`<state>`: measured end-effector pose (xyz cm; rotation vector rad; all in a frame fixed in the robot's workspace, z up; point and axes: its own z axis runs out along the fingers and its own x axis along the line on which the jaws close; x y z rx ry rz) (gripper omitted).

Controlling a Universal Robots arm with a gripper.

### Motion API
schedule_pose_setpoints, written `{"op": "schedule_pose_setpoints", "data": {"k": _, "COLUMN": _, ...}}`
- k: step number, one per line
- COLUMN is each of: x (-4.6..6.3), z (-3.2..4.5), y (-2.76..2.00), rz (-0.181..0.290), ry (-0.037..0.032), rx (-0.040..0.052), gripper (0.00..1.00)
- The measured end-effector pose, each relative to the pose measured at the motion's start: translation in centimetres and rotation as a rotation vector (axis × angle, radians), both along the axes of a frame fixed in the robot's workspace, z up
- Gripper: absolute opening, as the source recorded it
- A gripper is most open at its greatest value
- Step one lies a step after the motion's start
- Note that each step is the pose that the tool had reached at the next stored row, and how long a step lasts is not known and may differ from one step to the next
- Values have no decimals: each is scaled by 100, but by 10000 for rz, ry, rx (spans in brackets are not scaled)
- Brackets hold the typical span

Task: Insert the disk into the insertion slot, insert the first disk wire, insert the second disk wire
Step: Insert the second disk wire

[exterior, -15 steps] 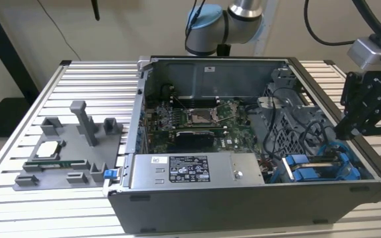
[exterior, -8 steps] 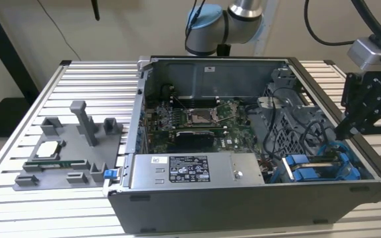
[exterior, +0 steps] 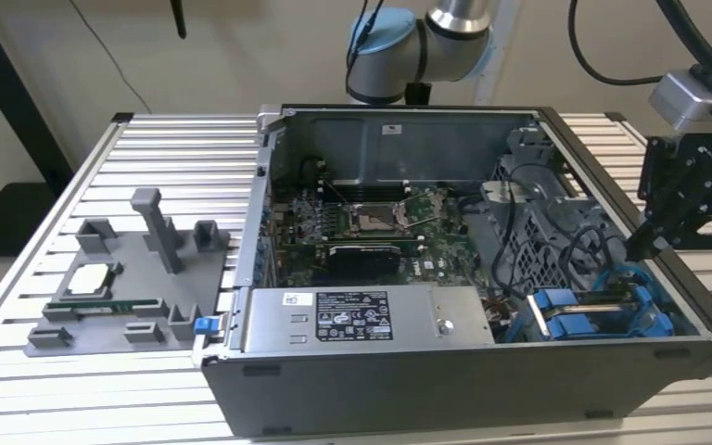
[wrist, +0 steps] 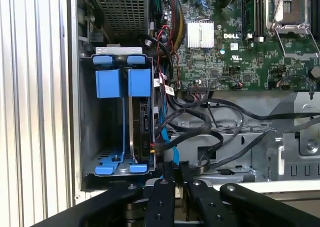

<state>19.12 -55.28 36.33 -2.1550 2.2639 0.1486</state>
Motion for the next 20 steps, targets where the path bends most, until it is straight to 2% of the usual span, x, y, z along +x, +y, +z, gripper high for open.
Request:
{"op": "schedule_pose_setpoints", "data": {"k": 6, "x": -2, "z": 24, "y": 0, "rz": -2, "ry": 0, "rx": 0, "gripper": 0}}
{"op": "schedule_pose_setpoints", "data": {"k": 20, "x": -142, "z": 272, "y": 0, "rz": -2, "ry": 0, "rx": 0, "gripper": 0}}
